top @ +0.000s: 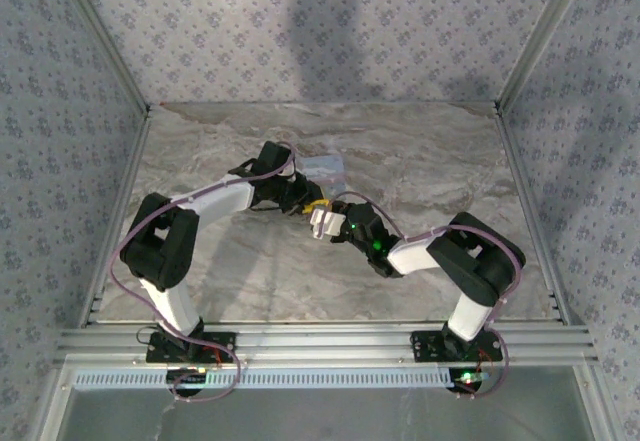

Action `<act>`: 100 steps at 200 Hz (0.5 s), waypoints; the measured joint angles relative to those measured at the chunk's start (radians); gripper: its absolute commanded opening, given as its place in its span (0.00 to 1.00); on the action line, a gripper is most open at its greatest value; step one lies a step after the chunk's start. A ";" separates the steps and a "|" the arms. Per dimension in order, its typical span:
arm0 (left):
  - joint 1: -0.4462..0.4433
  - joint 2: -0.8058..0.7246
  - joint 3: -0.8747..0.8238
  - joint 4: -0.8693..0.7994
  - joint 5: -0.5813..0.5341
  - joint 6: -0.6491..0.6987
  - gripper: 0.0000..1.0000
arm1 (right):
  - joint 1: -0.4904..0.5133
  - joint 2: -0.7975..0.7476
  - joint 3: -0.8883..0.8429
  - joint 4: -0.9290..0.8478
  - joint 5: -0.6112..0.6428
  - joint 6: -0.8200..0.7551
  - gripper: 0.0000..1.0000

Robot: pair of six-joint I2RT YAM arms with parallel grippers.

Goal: Unlock a padlock with a key

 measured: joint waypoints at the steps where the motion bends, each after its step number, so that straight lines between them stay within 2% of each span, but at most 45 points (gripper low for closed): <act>1: 0.000 0.000 0.000 0.000 0.000 0.000 0.15 | 0.000 0.000 0.000 0.000 0.000 0.000 0.11; 32: 0.000 0.000 0.000 0.008 -0.002 0.000 0.15 | -0.005 0.000 0.000 0.003 0.002 0.026 0.03; 100: 0.000 0.000 0.000 0.021 -0.006 -0.006 0.15 | -0.026 0.000 0.000 0.004 -0.032 0.119 0.00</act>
